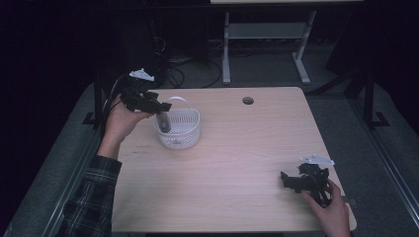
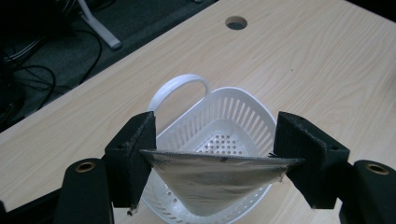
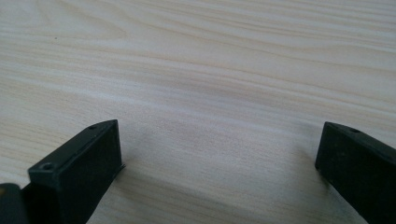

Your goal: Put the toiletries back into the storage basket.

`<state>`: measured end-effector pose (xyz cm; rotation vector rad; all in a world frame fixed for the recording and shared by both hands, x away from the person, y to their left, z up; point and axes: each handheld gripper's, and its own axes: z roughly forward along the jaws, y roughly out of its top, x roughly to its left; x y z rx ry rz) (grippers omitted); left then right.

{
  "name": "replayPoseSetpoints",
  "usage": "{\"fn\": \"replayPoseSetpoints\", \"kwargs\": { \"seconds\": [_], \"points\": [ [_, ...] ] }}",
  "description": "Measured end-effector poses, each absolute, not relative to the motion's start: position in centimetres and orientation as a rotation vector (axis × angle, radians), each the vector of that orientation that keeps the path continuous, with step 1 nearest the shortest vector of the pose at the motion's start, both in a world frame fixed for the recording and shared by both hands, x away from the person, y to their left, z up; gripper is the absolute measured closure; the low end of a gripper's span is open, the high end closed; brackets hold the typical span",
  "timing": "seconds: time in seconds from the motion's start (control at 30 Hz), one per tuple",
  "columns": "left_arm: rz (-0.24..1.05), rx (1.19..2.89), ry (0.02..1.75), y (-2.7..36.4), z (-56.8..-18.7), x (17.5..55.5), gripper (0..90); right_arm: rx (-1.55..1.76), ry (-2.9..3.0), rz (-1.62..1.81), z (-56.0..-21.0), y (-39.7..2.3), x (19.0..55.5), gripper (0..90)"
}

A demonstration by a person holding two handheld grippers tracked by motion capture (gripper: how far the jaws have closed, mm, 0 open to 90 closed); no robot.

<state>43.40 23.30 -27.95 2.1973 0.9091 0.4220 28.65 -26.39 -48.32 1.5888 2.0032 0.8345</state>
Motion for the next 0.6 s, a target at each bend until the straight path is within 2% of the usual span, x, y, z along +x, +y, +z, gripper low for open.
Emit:
{"fn": "replayPoseSetpoints", "kwargs": {
  "seconds": [0.6],
  "points": [
    [0.392, 2.19, 0.951, 23.6, -30.2, 43.8, 29.6, 1.588, 2.004, 0.835, -48.3, -26.4, 28.7, 0.0]
  ]
}}
